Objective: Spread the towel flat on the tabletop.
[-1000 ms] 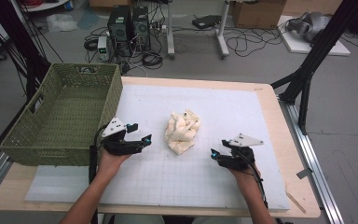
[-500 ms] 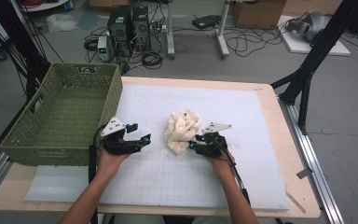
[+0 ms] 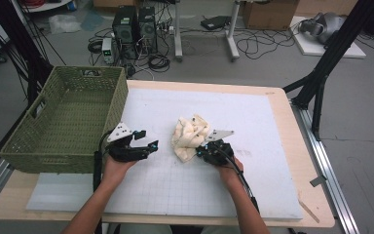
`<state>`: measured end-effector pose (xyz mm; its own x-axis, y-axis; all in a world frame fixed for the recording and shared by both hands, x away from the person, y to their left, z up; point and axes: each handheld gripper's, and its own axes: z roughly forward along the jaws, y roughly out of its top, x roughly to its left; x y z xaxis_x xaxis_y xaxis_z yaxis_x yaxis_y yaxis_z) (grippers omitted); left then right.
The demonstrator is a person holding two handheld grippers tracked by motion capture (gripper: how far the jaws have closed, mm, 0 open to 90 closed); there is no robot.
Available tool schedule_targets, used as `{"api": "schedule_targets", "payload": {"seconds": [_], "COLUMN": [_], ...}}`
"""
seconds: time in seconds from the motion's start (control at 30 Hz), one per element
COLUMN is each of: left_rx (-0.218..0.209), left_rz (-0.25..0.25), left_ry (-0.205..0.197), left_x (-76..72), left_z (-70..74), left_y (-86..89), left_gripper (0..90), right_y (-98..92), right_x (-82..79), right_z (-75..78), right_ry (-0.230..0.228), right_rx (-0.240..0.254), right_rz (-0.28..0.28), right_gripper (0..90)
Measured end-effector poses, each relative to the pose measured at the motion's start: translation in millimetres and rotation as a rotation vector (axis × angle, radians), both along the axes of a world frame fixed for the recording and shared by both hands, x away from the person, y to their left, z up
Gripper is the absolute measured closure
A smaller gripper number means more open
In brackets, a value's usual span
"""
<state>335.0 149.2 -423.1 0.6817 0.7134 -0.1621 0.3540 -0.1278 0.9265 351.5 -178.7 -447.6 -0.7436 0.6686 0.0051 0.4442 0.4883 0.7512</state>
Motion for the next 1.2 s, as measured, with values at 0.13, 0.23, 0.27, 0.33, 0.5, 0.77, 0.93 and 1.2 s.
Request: {"api": "schedule_targets", "payload": {"seconds": [0.13,0.23,0.27,0.33,0.5,0.77,0.93,1.2], "left_rx": [0.006,0.023,0.030,0.040,0.061,0.102,0.102,0.116], "left_rz": [-0.009,-0.025,-0.030,-0.039,-0.055,-0.091,-0.080,-0.079], "left_ry": [0.007,0.009,0.008,0.011,0.028,0.043,0.033,0.063], "left_x": [-0.5,-1.2,-1.2,-1.3,0.0,1.3,5.6,26.4], "left_z": [-0.4,-0.8,-1.1,-1.8,-4.9,-10.3,-12.3,-13.1], "left_y": [-0.4,-2.0,-3.2,-4.9,-9.3,-21.0,-25.4,-50.0], "left_gripper": [35.7,39.9,41.5,43.1,45.8,49.0,39.8,37.2], "right_y": [-16.3,-28.8,-33.5,-43.2,-65.0,-82.0,-84.3,-90.3], "right_x": [-14.0,-25.1,-28.5,-37.5,-51.7,-61.3,-60.3,-58.4], "right_z": [1.9,5.1,6.2,9.3,16.2,8.0,13.7,12.6], "right_ry": [-0.016,-0.031,-0.038,-0.049,-0.078,-0.077,-0.104,-0.097], "right_rx": [-0.001,-0.007,-0.015,-0.017,-0.020,0.002,-0.010,-0.008], "right_rz": [-0.020,-0.037,-0.043,-0.063,-0.116,-0.172,-0.207,-0.225], "right_gripper": [84.0,84.0,84.0,84.0,84.0,83.9,83.8,83.3]}}
